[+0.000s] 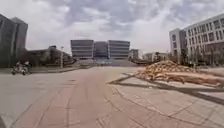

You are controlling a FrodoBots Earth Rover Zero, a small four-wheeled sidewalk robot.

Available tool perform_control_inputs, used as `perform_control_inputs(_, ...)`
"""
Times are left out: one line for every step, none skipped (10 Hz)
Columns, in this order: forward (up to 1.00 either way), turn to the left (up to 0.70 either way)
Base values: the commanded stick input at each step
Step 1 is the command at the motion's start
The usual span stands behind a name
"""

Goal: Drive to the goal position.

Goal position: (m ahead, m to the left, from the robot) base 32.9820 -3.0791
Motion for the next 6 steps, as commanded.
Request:
perform_control_inputs(0.7,0.0)
perform_control_inputs(0.7,0.0)
perform_control_inputs(0.7,0.0)
perform_control_inputs(0.7,0.0)
perform_control_inputs(0.7,0.0)
perform_control_inputs(0.7,0.0)
